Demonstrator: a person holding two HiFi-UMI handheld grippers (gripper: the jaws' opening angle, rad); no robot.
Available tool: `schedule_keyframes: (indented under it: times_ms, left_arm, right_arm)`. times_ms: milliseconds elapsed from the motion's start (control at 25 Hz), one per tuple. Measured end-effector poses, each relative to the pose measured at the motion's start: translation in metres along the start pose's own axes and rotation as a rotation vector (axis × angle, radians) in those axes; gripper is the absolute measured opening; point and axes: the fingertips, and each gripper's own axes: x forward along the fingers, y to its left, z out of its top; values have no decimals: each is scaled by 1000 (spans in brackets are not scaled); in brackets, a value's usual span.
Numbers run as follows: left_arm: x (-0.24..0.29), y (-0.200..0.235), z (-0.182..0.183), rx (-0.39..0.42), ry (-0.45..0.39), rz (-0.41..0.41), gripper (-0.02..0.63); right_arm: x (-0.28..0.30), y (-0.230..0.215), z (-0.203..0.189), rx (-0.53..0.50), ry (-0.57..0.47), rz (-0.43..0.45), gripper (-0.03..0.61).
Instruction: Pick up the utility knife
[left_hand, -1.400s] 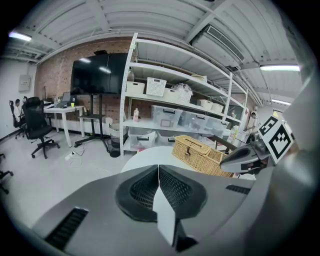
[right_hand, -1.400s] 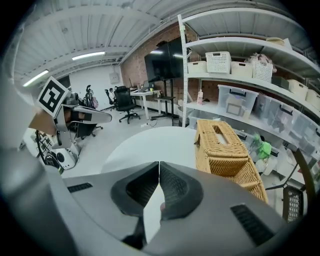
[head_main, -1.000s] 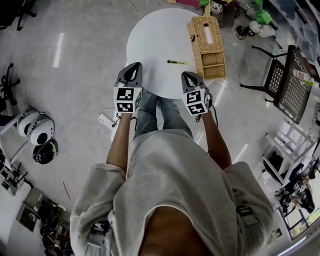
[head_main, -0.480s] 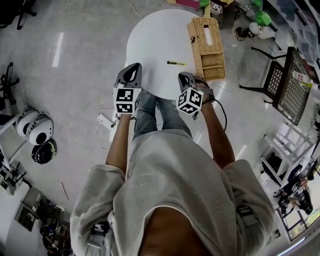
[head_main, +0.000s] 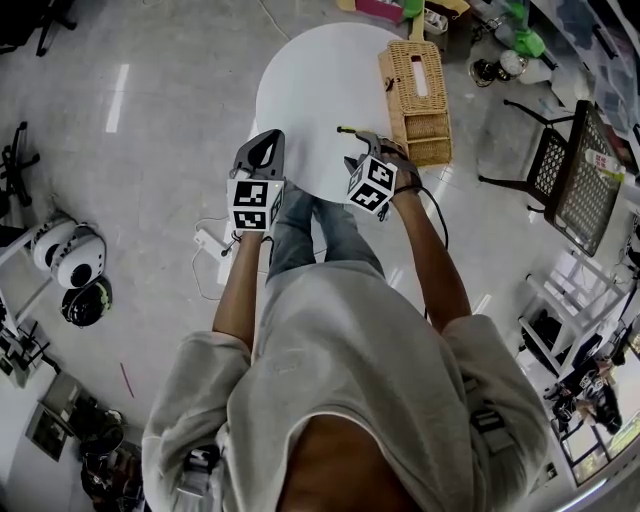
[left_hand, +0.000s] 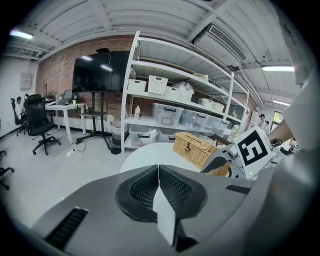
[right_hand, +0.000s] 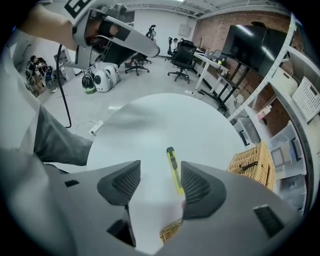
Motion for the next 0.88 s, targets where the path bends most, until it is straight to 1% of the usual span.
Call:
schedule_keyframes:
  times_ms: [160, 320, 440, 680, 800, 880]
  left_arm:
    - [0, -1, -3, 13, 8, -2, 21]
    - [-2, 0, -6, 2, 12, 2, 21]
    - [-3, 1, -6, 1, 13, 7, 21]
    - [-2, 6, -10, -3, 22, 13, 21]
    - [-2, 9, -9, 3, 17, 15, 21]
    - [-1, 9, -9, 7, 15, 14, 21]
  right_arm:
    - [14, -9, -1, 5, 32, -22, 252]
    - [29, -18, 1, 18, 61, -25, 250]
    - [39, -21, 0, 40, 90, 1, 240]
    - [52, -25, 2, 56, 103, 51, 216]
    - [54, -26, 3, 80, 101, 102, 215]
    - [54, -24, 2, 118, 90, 145, 209]
